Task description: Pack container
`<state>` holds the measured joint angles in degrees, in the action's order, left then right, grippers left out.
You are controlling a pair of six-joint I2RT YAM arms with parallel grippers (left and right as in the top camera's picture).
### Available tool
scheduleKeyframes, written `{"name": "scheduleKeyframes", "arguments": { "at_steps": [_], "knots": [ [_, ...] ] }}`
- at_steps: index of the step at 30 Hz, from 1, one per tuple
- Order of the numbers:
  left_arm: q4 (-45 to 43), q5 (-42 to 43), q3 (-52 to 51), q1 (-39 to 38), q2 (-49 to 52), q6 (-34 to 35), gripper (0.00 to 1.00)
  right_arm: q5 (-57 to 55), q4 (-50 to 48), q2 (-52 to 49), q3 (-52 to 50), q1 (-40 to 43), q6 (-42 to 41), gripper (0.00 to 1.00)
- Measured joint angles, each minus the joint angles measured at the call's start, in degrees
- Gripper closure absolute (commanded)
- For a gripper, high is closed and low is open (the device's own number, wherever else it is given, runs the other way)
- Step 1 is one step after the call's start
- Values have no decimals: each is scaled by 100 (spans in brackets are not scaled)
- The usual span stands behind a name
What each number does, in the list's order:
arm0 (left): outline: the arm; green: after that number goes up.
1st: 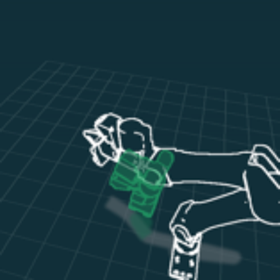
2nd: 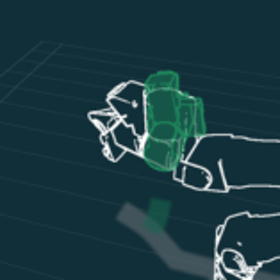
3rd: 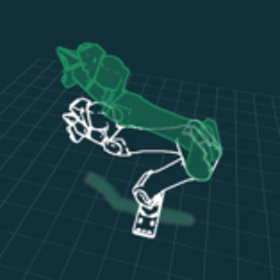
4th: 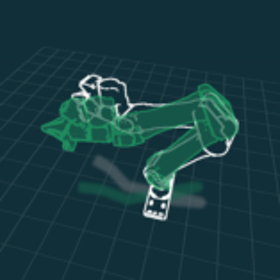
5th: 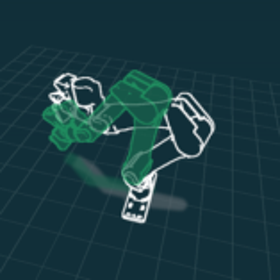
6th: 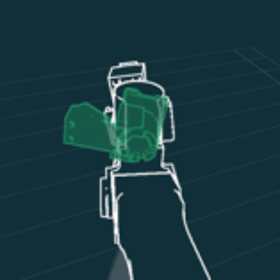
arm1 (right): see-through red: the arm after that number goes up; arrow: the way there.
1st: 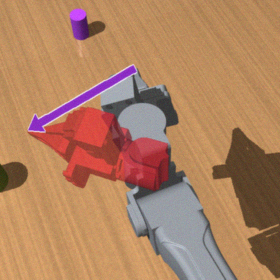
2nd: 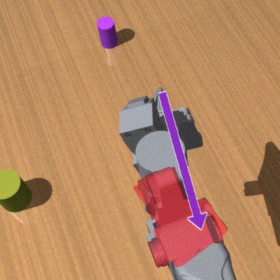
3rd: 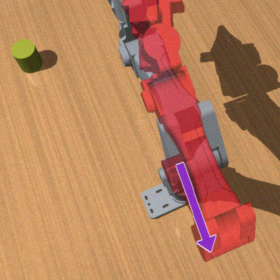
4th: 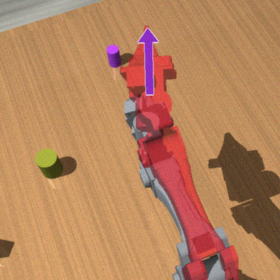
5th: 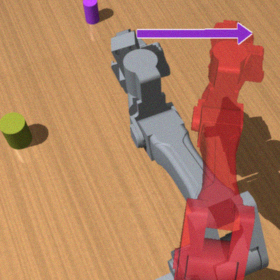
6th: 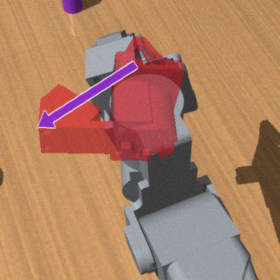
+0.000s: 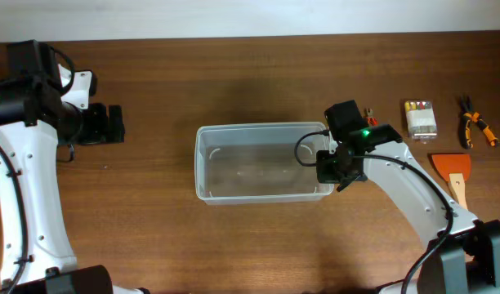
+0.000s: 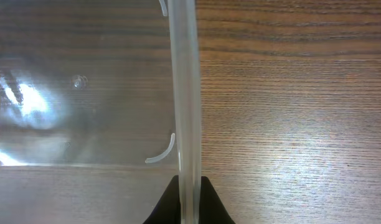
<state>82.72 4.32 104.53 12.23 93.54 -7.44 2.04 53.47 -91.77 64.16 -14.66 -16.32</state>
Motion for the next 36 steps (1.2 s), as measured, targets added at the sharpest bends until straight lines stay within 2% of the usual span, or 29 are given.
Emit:
{"name": "scheduleKeyframes", "arguments": {
  "at_steps": [27, 32, 36],
  "knots": [
    [0, 2, 0, 0, 0, 0, 1, 94, 0, 0, 0, 0, -39, 94],
    [0, 0, 0, 0, 0, 0, 1, 122, 2, 0, -17, 0, -55, 84],
    [0, 0, 0, 0, 0, 0, 1, 173, 4, 0, -63, 0, -92, 64]
  ]
}}
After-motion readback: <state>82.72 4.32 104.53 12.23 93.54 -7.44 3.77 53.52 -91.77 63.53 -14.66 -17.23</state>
